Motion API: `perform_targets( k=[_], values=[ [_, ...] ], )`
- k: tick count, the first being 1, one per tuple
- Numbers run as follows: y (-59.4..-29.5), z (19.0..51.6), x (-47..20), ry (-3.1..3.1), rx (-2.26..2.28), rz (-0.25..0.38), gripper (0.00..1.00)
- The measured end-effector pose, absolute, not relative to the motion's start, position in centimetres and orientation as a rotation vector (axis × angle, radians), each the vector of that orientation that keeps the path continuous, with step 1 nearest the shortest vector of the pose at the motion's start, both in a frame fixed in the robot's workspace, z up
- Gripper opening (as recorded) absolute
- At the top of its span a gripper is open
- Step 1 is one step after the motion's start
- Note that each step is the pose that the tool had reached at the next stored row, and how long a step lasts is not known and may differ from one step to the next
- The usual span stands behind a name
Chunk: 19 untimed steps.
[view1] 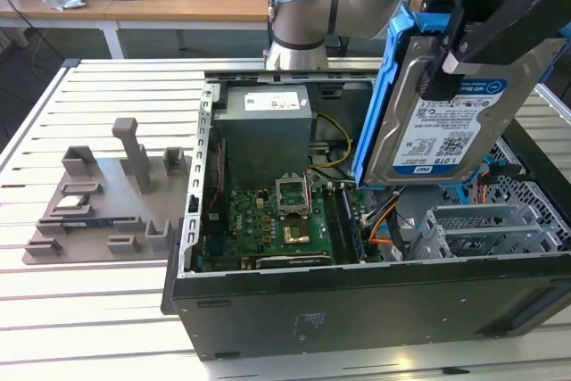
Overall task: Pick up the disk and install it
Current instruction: 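Pick up the disk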
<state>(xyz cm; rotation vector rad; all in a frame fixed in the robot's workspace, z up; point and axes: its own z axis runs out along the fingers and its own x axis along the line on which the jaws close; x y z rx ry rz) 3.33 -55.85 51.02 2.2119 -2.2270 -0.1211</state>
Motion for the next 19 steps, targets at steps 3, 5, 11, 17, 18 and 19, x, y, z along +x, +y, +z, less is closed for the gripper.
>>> perform_targets(
  k=[3, 5, 11, 17, 18, 19],
  values=[
    [-56.1, 51.0, 3.6, -2.227, 2.212, -0.121, 0.37],
    [-56.3, 51.0, 3.7, -2.227, 2.212, -0.121, 0.37],
    [-56.8, 51.0, 4.1, -2.227, 2.212, -0.121, 0.37],
    [-57.1, 51.0, 4.4, -2.227, 2.212, -0.121, 0.37],
    [-57.1, 51.0, 4.5, -2.227, 2.212, -0.121, 0.37],
    [-57.1, 51.0, 4.9, -2.227, 2.212, -0.121, 0.37]
  ],
)
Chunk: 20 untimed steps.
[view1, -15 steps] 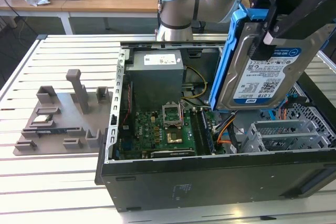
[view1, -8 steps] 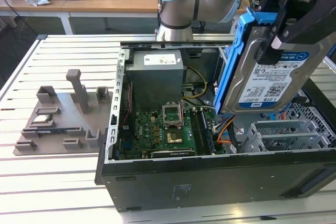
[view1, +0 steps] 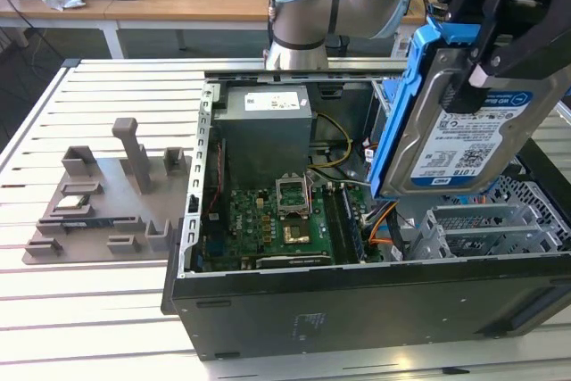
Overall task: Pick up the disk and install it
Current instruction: 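Pick up the disk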
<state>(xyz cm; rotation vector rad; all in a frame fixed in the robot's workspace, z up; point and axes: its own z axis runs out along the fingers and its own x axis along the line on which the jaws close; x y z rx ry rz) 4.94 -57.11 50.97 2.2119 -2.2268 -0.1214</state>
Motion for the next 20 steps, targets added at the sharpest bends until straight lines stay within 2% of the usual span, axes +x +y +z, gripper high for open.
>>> perform_targets(
  k=[20],
  values=[
    [-57.1, 50.6, 12.7, -2.223, 2.207, -0.130, 0.37]
  ],
)
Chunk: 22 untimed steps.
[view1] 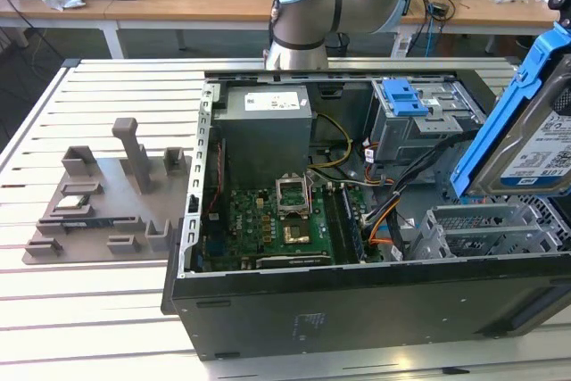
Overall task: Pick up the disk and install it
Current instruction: 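Pick up the disk, then insert the disk into the insertion slot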
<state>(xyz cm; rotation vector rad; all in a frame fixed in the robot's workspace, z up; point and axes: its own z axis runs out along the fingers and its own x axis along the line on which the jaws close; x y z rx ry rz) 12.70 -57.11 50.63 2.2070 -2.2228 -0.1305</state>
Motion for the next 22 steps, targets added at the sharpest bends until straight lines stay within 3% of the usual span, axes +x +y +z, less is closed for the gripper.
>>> perform_targets(
  k=[22],
  values=[
    [-57.11, 50.34, 13.24, -2.225, 2.210, -0.137, 0.37]
  ],
)
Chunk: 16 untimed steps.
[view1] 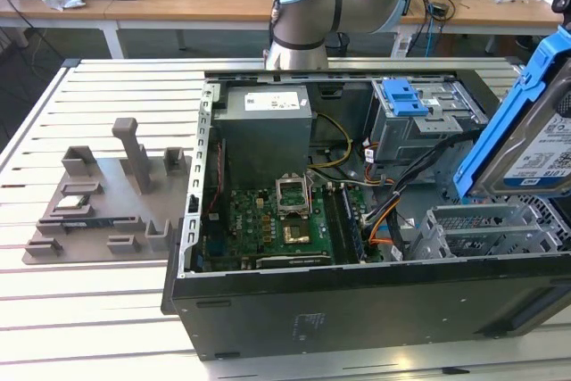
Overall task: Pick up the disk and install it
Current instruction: 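Insert the disk into the insertion slot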
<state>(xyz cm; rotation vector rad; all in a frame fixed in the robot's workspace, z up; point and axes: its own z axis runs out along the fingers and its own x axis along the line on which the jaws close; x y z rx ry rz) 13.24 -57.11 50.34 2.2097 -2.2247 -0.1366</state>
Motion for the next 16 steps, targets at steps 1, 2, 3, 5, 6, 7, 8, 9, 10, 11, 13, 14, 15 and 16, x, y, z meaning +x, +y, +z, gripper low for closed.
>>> perform_targets(
  k=[1, 2, 3, 5, 6, 7, 8, 9, 10, 11, 13, 14, 15, 16],
  values=[
    [-57.1, 50.3, 13.3, -2.225, 2.210, -0.137, 0.37],
    [-57.1, 50.2, 13.4, -2.225, 2.210, -0.137, 0.37],
    [-57.1, 50.2, 13.4, -2.225, 2.209, -0.137, 0.37],
    [-57.1, 50.0, 13.5, -2.225, 2.209, -0.137, 0.37],
    [-57.1, 50.0, 13.5, -2.225, 2.209, -0.137, 0.37],
    [-57.1, 49.8, 13.5, -2.225, 2.209, -0.137, 0.37],
    [-57.1, 49.7, 13.6, -2.225, 2.209, -0.137, 0.37],
    [-57.1, 49.5, 13.6, -2.225, 2.209, -0.137, 0.37],
    [-57.1, 49.3, 13.7, -2.225, 2.209, -0.137, 0.37],
    [-57.1, 49.1, 13.7, -2.224, 2.209, -0.137, 0.37],
    [-57.1, 48.9, 13.9, -2.224, 2.209, -0.138, 0.37],
    [-57.1, 48.7, 13.9, -2.224, 2.209, -0.138, 0.37],
    [-57.1, 48.4, 14.0, -2.224, 2.209, -0.138, 0.37],
    [-57.1, 48.2, 14.0, -2.224, 2.209, -0.138, 0.37]
  ],
)
